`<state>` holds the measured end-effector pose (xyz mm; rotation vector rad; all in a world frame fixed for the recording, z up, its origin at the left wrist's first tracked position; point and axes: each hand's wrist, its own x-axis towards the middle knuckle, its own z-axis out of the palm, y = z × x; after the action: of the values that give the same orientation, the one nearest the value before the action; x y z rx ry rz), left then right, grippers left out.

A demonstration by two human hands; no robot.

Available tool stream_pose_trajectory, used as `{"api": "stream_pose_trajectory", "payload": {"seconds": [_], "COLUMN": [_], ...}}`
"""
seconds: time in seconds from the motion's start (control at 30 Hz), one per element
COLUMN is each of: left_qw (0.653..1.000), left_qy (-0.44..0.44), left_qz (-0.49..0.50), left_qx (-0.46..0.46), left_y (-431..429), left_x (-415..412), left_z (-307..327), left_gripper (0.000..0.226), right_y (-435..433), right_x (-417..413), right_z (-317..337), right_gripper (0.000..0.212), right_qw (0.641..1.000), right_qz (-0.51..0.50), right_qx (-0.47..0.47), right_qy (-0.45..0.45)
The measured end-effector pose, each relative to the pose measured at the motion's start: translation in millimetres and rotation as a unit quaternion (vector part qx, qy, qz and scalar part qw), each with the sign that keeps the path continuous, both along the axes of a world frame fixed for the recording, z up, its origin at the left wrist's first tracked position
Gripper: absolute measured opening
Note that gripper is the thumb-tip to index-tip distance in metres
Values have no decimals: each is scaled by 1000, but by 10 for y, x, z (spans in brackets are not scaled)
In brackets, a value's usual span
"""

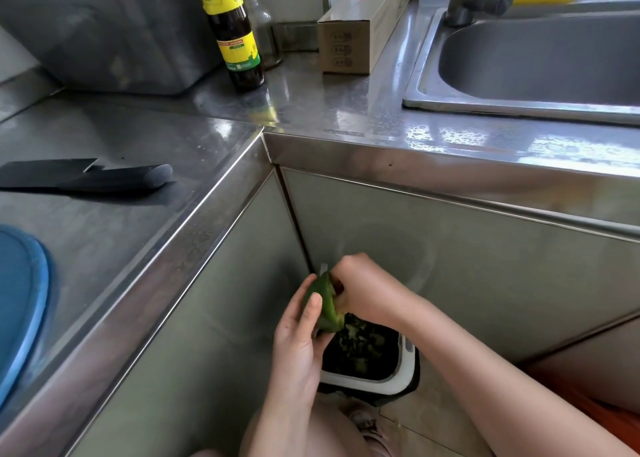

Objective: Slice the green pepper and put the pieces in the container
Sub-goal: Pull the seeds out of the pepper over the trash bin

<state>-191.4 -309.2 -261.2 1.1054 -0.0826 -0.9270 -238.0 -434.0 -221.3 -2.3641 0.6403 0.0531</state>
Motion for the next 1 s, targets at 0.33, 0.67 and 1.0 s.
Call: {"api": "stream_pose_trajectory", "payload": {"seconds": [0.33,0.67,1.0], "left_qw": [1000,980,981], "left_qy": [12,170,174], "left_qz": [8,62,68], "left_qx": [10,-81,-60], "left_y": [-15,-21,-26], "left_x": [13,111,97], "left_z": [-15,-61,-58], "left_gripper": [45,49,47], "right_y": [-50,-239,-195], "right_x": [-20,-120,-153], "right_z": [-6,-73,-227], "right_gripper": [24,14,28], "right_qw": [999,996,981], "right_qz": [-2,-54,-29], "right_qx": [38,28,-118], "right_qy": [3,-72,-149]}}
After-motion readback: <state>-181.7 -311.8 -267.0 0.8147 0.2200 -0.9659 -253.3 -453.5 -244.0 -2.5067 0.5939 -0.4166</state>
